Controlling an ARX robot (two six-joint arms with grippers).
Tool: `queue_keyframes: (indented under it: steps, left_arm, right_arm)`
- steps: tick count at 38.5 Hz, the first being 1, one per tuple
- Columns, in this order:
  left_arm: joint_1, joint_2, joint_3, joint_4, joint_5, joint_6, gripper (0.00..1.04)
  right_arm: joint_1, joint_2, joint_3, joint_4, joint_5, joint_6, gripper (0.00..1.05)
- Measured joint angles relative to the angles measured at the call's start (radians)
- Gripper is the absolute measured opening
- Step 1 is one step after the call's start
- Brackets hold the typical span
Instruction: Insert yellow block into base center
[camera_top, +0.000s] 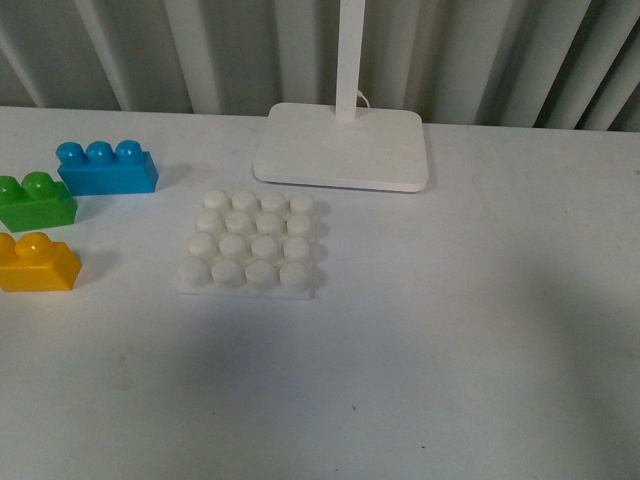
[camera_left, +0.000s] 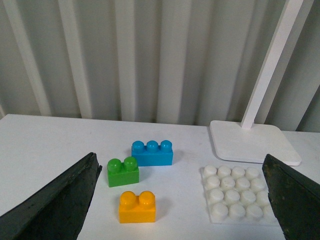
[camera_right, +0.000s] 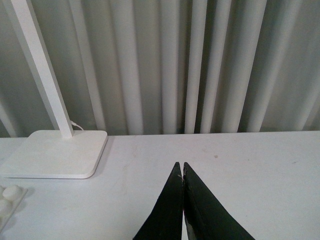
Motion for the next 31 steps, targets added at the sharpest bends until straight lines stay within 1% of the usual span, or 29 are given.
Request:
queue_keyframes:
  steps: [15, 31]
  left_arm:
    - [0.0, 0.0, 0.0, 0.0, 0.0, 0.0, 0.98]
    - [0.0, 0.0, 0.0, 0.0, 0.0, 0.0, 0.98]
  right_arm:
    - [0.0, -0.276, -0.008, -0.251, 0.0, 0.0, 0.01]
    - [0.0, -0.44, -0.008, -0.409, -0.001, 0.0, 0.01]
